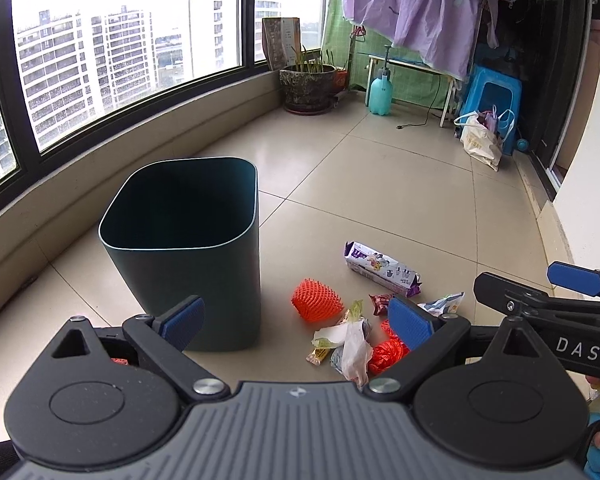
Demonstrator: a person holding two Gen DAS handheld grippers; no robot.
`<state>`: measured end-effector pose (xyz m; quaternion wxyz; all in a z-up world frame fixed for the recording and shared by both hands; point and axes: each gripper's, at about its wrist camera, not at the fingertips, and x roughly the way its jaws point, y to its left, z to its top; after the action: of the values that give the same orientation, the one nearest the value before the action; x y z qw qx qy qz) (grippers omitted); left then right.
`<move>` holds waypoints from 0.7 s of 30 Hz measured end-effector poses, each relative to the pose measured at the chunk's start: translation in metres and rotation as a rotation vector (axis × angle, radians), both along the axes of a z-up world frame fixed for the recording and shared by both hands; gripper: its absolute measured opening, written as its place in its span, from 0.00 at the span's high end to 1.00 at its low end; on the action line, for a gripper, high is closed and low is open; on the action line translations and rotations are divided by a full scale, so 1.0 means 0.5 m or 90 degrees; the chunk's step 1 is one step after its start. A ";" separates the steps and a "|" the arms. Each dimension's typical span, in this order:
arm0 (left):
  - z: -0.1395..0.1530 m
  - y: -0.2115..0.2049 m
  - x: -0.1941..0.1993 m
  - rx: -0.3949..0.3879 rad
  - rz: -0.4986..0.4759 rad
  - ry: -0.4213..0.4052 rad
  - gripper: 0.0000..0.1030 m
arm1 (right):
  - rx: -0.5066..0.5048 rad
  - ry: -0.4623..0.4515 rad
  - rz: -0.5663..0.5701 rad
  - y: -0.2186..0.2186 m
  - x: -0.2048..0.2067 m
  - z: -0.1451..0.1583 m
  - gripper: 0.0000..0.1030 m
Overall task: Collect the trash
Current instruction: 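Move both tools toward the dark green bin and trash pile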
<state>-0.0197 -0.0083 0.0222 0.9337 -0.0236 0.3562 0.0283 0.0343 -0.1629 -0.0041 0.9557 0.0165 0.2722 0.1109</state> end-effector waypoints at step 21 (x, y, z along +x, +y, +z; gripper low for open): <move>-0.011 0.003 0.005 -0.015 0.006 0.026 0.04 | -0.007 0.010 0.003 0.001 0.011 -0.001 0.09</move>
<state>-0.0171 -0.0068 0.0168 0.9257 -0.0359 0.3755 0.0288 0.0396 -0.1624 -0.0045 0.9534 0.0118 0.2801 0.1113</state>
